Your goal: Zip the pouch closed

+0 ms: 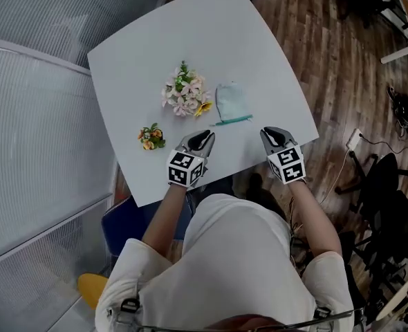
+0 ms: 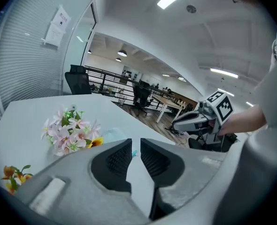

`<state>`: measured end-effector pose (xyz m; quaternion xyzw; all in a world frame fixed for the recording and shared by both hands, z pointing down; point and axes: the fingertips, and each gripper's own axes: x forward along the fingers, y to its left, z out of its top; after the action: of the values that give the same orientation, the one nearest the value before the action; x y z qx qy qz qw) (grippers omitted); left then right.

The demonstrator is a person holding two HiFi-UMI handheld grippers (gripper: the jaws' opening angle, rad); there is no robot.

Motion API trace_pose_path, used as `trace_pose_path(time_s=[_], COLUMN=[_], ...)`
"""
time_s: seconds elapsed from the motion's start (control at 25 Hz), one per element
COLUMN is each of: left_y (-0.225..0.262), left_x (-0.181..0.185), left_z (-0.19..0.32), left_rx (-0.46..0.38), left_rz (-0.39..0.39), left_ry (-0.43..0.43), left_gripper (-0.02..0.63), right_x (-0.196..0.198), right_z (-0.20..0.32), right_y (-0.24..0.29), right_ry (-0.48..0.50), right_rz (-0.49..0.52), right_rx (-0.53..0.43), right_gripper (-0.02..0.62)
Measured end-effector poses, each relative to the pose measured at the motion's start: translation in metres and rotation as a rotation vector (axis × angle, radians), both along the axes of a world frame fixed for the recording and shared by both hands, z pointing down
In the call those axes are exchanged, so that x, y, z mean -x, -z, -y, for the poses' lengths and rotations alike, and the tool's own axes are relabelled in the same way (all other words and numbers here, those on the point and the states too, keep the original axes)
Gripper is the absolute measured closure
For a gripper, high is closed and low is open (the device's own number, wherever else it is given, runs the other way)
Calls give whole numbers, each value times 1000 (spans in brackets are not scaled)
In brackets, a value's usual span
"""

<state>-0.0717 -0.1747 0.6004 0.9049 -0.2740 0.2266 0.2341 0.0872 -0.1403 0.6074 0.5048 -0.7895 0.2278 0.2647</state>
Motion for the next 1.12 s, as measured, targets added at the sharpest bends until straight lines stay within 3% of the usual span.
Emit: trace_pose_path(time_s=[0.6,1.12], left_y=[109,168], left_x=[-14,7], left_z=[-121,-202], left_rx=[-156,-243], left_rz=[-73,-131], left_ry=[273,389], left_gripper=[558,578], right_x=[-36,-48], right_z=[-94,-152], right_y=[112,168], right_ry=[150,210], right_rz=[106,141], right_rx=[-206,-318], right_gripper=[575,586])
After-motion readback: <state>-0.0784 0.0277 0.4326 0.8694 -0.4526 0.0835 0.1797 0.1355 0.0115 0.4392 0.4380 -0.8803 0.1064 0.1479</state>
